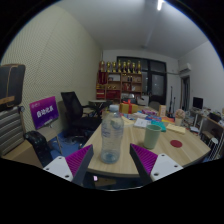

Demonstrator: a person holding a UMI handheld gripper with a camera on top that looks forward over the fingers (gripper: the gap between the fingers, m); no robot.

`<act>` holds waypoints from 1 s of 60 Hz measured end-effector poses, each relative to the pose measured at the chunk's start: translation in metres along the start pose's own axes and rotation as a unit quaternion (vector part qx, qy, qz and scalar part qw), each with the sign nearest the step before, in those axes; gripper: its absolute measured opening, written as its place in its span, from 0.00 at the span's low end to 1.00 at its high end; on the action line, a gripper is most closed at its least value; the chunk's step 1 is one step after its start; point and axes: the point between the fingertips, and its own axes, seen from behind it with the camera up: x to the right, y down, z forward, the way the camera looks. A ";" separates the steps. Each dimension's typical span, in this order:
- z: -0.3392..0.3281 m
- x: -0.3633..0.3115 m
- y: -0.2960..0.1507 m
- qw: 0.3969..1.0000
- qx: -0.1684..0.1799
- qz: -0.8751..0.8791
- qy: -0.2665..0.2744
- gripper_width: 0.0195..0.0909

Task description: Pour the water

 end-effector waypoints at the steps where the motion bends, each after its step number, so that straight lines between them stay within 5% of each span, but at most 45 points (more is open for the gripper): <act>1: 0.011 -0.006 0.002 1.000 0.001 -0.001 0.002 0.90; 21: 0.145 -0.009 -0.008 0.998 0.022 0.001 0.054 0.89; 25: 0.157 -0.004 -0.009 0.998 0.018 -0.014 0.062 0.58; 35: 0.168 -0.009 -0.012 0.998 0.035 -0.022 0.050 0.44; 47: 0.181 -0.030 -0.015 0.999 -0.026 -0.001 -0.026 0.34; 60: 0.186 0.011 -0.120 0.922 -0.001 0.366 -0.126 0.34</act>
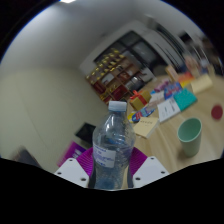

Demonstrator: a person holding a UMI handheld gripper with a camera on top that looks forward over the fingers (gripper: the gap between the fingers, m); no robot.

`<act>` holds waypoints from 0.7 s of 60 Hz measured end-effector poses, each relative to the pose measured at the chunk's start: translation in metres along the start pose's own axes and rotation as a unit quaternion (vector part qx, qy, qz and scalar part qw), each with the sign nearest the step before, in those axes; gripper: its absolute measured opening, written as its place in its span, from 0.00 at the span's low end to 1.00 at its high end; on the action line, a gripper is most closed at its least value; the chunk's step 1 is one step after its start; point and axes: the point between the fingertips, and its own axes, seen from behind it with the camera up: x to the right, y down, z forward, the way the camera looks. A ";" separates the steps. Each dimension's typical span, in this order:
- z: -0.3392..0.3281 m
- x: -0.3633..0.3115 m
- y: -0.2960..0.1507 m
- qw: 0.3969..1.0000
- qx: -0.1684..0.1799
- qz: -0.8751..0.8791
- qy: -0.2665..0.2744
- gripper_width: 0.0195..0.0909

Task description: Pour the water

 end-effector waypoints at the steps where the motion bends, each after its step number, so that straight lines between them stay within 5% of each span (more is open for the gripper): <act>1: 0.000 0.002 -0.009 0.999 0.002 0.035 -0.006 0.34; 10: 0.000 0.037 -0.050 0.937 -0.003 0.345 -0.056 0.33; 20: -0.016 0.048 -0.047 0.813 -0.017 0.575 -0.092 0.34; 33: -0.018 0.042 -0.060 0.712 -0.016 0.689 -0.135 0.34; 42: -0.016 0.041 -0.055 0.703 -0.013 0.700 -0.123 0.34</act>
